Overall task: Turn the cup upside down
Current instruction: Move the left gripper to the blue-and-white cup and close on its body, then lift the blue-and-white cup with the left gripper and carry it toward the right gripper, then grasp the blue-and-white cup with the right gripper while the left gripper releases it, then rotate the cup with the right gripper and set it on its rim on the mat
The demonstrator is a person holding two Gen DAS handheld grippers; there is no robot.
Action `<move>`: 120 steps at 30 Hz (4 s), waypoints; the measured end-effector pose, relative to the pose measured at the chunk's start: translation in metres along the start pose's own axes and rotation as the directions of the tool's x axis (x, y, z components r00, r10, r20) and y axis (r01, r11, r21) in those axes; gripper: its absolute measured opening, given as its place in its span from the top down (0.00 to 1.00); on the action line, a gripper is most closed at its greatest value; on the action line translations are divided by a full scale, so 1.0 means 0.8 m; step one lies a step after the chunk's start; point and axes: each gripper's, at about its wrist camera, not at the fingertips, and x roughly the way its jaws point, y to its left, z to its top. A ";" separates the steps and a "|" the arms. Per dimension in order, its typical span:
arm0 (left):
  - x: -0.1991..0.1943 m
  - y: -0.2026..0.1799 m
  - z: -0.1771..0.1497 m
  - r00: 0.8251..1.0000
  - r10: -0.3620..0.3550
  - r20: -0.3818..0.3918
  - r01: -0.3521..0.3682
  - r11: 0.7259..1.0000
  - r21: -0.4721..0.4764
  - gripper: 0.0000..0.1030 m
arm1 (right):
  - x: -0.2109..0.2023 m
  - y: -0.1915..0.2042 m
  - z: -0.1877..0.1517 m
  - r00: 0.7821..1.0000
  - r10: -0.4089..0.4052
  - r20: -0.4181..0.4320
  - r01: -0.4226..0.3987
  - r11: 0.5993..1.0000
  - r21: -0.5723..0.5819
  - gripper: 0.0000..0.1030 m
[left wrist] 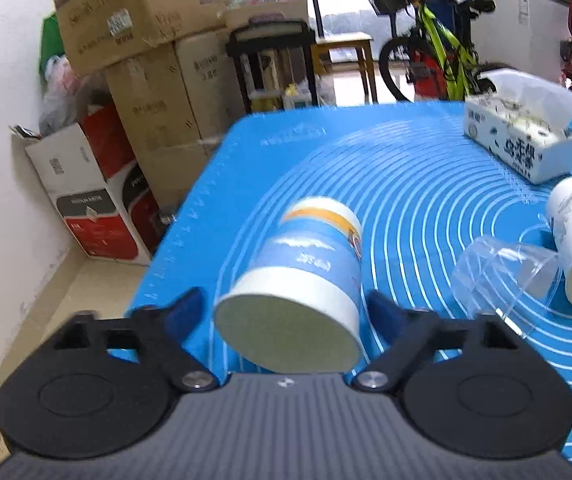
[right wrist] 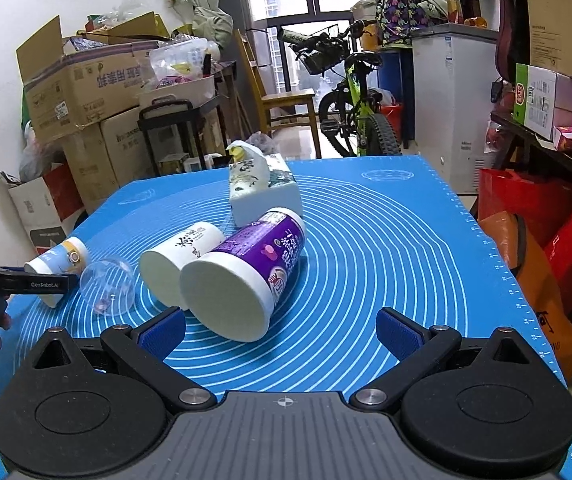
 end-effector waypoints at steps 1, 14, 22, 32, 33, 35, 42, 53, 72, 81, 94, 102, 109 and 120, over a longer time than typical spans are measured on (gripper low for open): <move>0.003 0.000 0.001 1.000 -0.006 -0.013 0.006 1.000 -0.001 0.29 | 0.001 0.001 0.001 1.000 0.000 -0.001 0.000 1.000 0.001 0.02; -0.082 -0.005 -0.006 0.997 -0.057 0.047 0.059 0.997 -0.051 0.30 | -0.020 0.010 -0.004 1.000 0.007 -0.001 -0.007 0.999 -0.032 0.02; -0.175 -0.060 -0.046 0.990 -0.125 0.062 0.126 0.992 -0.016 0.30 | -0.058 0.026 -0.023 0.999 0.026 -0.020 -0.027 0.996 -0.082 0.02; -0.189 -0.120 -0.090 0.977 -0.210 -0.036 0.208 0.977 -0.039 0.30 | -0.083 0.024 -0.051 0.998 0.028 -0.059 -0.033 0.996 -0.088 0.02; -0.187 -0.123 -0.092 0.975 -0.216 -0.043 0.215 0.976 -0.041 0.30 | -0.084 0.024 -0.053 0.998 0.028 -0.063 -0.033 0.995 -0.090 0.02; -0.181 -0.131 -0.093 0.975 -0.217 -0.059 0.215 0.976 -0.032 0.30 | -0.084 0.026 -0.054 0.997 0.025 -0.069 -0.032 0.995 -0.094 0.02; -0.175 -0.136 -0.107 0.972 -0.220 -0.086 0.218 0.976 -0.029 0.28 | -0.081 0.023 -0.059 0.996 0.018 -0.089 -0.027 0.995 -0.092 0.02; -0.196 -0.132 -0.101 0.971 -0.233 -0.050 0.231 0.972 -0.034 0.12 | -0.082 0.026 -0.059 0.995 0.030 -0.097 -0.038 0.996 -0.084 0.02; -0.227 -0.028 -0.085 0.998 -0.053 0.036 0.056 0.995 -0.080 0.04 | -0.060 0.072 -0.015 0.961 0.175 -0.214 -0.183 0.983 -0.016 0.02; -0.219 0.002 -0.096 0.999 -0.020 0.028 0.023 0.993 -0.118 0.04 | -0.005 0.102 0.002 0.905 0.260 -0.338 -0.241 0.966 0.096 0.06; -0.218 -0.001 -0.101 0.999 -0.021 0.031 0.024 0.993 -0.116 0.04 | 0.071 0.122 -0.014 0.757 0.365 -0.543 -0.242 0.927 0.285 0.30; -0.224 -0.003 -0.105 0.998 -0.036 0.046 0.042 0.991 -0.126 0.04 | 0.008 0.130 -0.012 0.912 0.235 -0.335 -0.247 0.969 0.009 0.36; -0.242 -0.016 -0.106 0.990 -0.054 0.128 0.070 0.989 -0.131 0.04 | -0.036 0.125 -0.035 0.999 0.034 0.036 -0.024 0.964 -0.264 0.36; -0.239 -0.035 -0.114 0.988 -0.090 0.122 0.103 0.988 -0.111 0.04 | -0.063 0.098 -0.094 0.989 0.028 0.142 0.018 0.949 -0.315 0.38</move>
